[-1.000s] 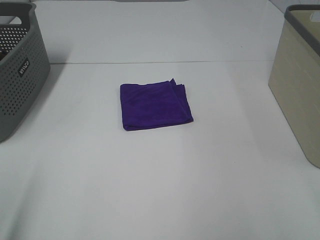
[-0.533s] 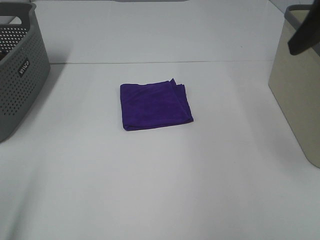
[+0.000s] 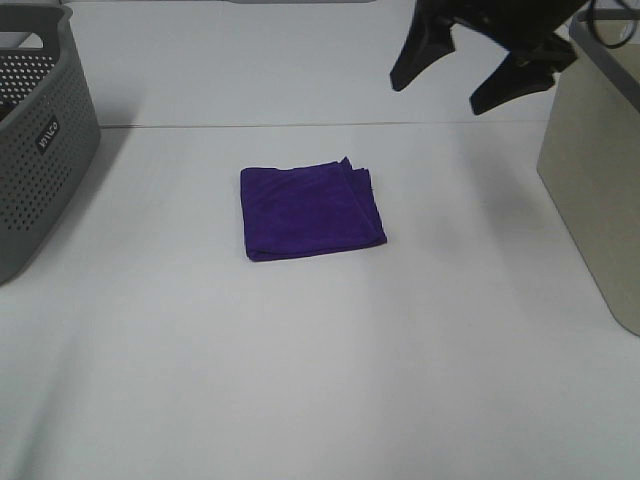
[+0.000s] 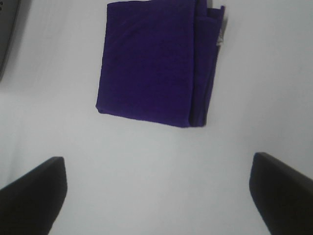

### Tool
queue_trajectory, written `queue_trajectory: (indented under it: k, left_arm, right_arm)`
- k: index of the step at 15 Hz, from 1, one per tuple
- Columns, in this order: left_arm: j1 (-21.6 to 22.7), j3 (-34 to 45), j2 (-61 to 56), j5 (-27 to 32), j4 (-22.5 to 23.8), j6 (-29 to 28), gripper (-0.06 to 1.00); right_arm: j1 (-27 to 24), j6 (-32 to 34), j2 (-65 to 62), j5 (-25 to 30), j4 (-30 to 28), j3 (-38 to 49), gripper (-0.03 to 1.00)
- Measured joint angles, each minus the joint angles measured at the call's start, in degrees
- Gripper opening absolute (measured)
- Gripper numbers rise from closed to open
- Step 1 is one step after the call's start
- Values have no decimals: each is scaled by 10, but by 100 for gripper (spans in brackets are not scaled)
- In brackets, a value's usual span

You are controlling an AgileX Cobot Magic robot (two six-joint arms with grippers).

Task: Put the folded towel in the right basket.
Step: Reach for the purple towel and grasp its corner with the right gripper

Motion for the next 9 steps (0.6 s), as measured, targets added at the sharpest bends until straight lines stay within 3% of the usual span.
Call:
queue_trajectory:
  k: [5,9]
  left_arm:
    - [0,0,0,0,0,0,99]
    - [0,0,0,0,0,0,99]
  right_arm:
    - [21,-13,176,28,25,-159,97]
    - [21,-8,271,56,6,-200,97]
